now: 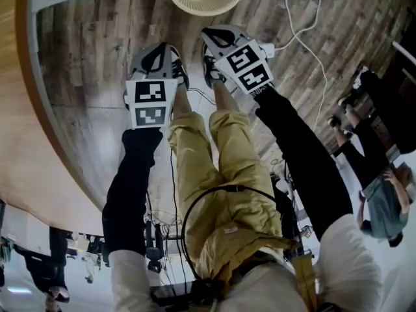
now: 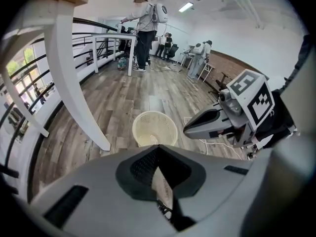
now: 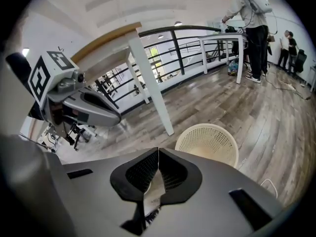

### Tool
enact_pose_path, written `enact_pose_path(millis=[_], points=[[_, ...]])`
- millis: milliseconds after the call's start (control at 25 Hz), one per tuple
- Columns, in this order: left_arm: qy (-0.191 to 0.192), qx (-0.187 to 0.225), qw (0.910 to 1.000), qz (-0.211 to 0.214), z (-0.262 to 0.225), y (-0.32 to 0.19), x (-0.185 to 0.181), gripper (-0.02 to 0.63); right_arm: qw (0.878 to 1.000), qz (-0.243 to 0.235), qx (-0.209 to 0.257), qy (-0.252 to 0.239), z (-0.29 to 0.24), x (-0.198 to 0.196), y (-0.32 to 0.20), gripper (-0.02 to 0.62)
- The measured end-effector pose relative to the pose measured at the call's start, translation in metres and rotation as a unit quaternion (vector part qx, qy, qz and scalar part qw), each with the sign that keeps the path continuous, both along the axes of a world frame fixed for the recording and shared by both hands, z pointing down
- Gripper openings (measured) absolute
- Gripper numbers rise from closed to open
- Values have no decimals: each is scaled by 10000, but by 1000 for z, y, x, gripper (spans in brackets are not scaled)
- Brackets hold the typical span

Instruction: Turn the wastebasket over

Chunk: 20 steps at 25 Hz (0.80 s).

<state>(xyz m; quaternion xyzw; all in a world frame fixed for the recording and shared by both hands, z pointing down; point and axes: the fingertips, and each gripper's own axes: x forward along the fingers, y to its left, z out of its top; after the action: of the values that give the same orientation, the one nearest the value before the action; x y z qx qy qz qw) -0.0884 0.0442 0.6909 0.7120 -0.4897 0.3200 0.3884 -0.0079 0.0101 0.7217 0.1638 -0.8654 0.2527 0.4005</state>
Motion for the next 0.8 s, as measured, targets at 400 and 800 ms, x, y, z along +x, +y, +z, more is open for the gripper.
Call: enact_pose_path(millis=[400,800], points=[[94,-420,9973,-588,91,-31,-4,2,9988,-174,-177,422,98,-29,-27,23],[101,-1036,9924,-650,156,-13,-6,2,9931,-461,-471,970,175,-21,-23,109]])
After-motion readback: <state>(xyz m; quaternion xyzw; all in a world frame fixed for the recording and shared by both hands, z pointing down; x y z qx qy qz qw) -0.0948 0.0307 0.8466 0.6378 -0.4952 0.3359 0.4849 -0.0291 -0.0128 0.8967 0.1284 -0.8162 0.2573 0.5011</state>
